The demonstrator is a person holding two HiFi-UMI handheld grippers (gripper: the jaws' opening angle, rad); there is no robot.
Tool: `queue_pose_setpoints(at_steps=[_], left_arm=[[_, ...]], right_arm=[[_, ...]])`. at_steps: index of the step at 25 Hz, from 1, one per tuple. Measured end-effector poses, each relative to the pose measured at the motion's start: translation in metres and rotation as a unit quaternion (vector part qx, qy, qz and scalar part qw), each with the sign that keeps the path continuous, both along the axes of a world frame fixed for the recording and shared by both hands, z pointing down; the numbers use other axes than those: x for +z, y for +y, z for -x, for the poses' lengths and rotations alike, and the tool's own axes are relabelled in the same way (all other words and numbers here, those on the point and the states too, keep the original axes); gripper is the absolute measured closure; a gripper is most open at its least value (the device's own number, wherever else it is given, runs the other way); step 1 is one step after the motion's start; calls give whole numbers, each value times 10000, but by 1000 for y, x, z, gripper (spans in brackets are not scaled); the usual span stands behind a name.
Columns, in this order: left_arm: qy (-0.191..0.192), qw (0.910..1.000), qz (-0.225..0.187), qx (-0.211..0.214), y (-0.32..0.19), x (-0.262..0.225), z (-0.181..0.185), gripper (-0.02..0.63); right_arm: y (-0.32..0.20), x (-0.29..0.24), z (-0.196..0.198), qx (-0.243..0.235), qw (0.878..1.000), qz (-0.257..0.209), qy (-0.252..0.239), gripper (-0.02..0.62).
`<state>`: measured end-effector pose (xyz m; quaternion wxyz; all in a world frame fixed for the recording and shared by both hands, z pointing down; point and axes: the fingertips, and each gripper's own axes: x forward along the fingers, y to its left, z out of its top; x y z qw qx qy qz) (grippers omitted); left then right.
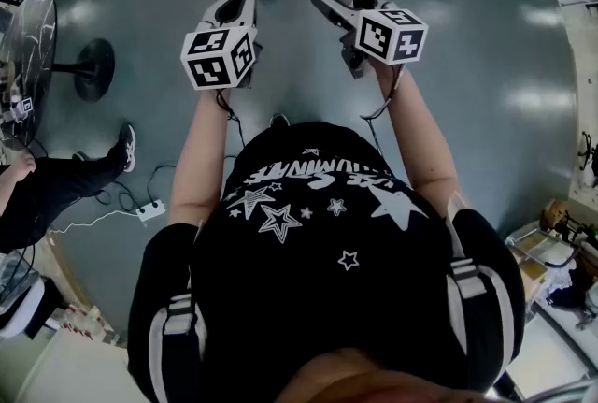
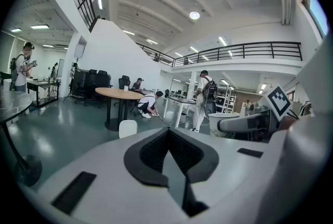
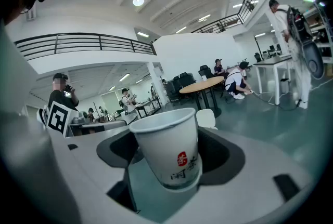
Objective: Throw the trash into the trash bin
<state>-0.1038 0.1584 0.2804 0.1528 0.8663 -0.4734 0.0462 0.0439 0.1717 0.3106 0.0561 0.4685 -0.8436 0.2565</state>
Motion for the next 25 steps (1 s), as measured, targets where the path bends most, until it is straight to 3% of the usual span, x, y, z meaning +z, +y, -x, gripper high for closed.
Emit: queue_pose_setpoints(at_steps=[11, 25], left_arm=[[204, 9997, 118, 70, -26, 6, 33, 597], [47, 9996, 250, -125, -84, 11, 13, 597]], right_arm=[[-14, 10, 25, 169, 9998, 106, 20, 239], [-100, 27, 0, -78, 9996, 267, -107, 239]])
